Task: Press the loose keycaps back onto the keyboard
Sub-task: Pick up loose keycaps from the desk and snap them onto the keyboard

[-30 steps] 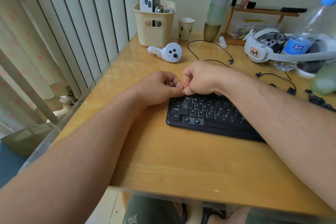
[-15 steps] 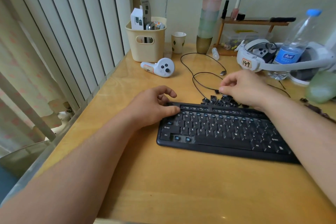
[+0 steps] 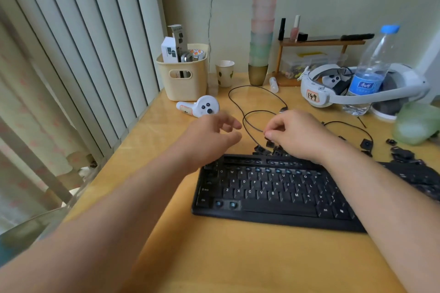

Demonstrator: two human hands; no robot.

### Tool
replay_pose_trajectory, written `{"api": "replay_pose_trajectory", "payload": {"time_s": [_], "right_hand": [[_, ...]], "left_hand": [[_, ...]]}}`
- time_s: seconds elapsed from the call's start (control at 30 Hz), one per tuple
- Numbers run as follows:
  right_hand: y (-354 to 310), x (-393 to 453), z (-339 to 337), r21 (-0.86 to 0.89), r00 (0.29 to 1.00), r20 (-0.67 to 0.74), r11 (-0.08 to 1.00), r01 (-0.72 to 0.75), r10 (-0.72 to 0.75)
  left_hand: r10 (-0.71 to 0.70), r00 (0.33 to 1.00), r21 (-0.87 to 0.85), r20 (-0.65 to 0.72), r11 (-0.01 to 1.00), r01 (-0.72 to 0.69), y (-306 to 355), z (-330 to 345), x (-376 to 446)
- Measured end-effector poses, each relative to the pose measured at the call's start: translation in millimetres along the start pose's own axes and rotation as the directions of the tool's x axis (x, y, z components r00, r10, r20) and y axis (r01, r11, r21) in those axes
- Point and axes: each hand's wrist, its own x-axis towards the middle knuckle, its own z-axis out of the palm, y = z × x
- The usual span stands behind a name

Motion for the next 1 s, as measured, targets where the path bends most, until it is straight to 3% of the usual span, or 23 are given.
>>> {"api": "replay_pose_trajectory", "payload": {"time_s": [0.07,0.13,0.2,0.3,0.8,1.0], "right_hand": [[-1,-5,-1,0.433,0.996,-0.035,0.899,-0.06,0.083],[-7,-12,0,0.734,0.987,0.091,0.66,-0.156,0.132],[-14,-17,3,0.85,0.972,0.198,0.473,-0.233,0.124],[-20,-21,5,0.894,0.961,0.252,0.353,-0.276,0.113],[-23,-29,3,0.914,0.947,0.319,0.256,-0.315,0.025],[-21,-31,4,0.908,0.946,0.326,0.277,-0.313,0.002]], "left_hand": [[0.153,0.986,0.023,-0.07,0.988,-0.152,2,12,-5],[0.212,0.97,0.007,-0.118,0.977,-0.213,3,22,-12],[0.221,0.965,-0.019,-0.144,0.974,-0.226,4,29,-16],[0.224,0.959,-0.054,-0.176,0.97,-0.236,5,33,-19],[0.334,0.901,-0.044,-0.277,0.932,-0.359,4,27,-27],[0.352,0.895,-0.044,-0.273,0.925,-0.377,3,26,-28]]}}
